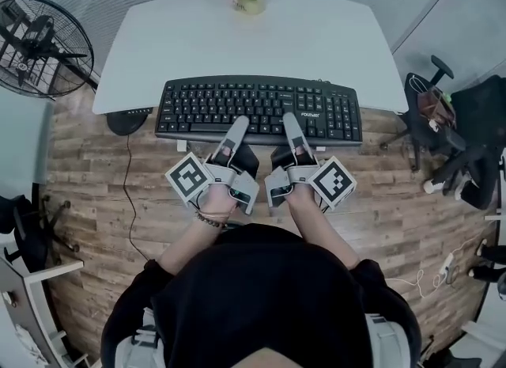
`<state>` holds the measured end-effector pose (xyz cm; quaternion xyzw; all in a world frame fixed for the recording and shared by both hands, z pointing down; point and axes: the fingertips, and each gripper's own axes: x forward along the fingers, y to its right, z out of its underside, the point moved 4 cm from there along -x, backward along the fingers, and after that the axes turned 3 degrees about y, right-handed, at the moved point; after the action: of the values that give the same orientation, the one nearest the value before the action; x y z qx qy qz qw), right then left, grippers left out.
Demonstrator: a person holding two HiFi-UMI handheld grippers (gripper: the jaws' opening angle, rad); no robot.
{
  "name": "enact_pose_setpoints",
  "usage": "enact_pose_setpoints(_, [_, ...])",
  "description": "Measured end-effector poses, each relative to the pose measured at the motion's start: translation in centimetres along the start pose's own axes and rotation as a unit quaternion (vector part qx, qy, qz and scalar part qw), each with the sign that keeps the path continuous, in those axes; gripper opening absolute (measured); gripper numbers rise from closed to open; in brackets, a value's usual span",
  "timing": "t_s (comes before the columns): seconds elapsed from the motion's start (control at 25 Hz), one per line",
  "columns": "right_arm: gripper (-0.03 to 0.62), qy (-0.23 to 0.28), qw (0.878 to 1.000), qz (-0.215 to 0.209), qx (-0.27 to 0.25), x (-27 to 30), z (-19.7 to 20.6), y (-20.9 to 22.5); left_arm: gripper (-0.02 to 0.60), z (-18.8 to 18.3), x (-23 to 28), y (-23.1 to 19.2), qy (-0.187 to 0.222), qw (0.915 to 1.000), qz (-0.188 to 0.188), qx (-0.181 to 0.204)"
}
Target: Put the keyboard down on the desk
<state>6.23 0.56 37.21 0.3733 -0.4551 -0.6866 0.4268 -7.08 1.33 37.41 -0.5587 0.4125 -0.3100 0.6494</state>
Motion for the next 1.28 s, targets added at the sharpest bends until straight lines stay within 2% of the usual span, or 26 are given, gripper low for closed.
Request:
enact_pose_setpoints(0.68, [0.124, 0.029, 0.999, 0.017, 0.006, 10.3, -1.1, 1.5, 0.101, -7.2, 8.5, -1.8, -0.028, 0.9995, -0.007, -0.011])
enact_pose_setpoints(1.04, [0.123, 0.039, 0.999, 0.028, 0.007, 13.8, -2.0, 3.2, 0.101, -9.3, 11.9, -3.2, -0.042, 0.999, -0.013, -0.011])
enact_pose_setpoints(1.2, [0.124, 0.037, 0.998, 0.051, 0.015, 16.3, -3.8, 5.6, 0.101, -9.8, 15.4, -5.3, -0.042, 0.9984, -0.031, -0.022])
enact_pose_setpoints(1.28, [0.124, 0.038, 0.997, 0.057, 0.019, 16.3, -3.9, 5.7, 0.101, -9.7, 15.5, -5.4, -0.044, 0.9982, -0.033, -0.024])
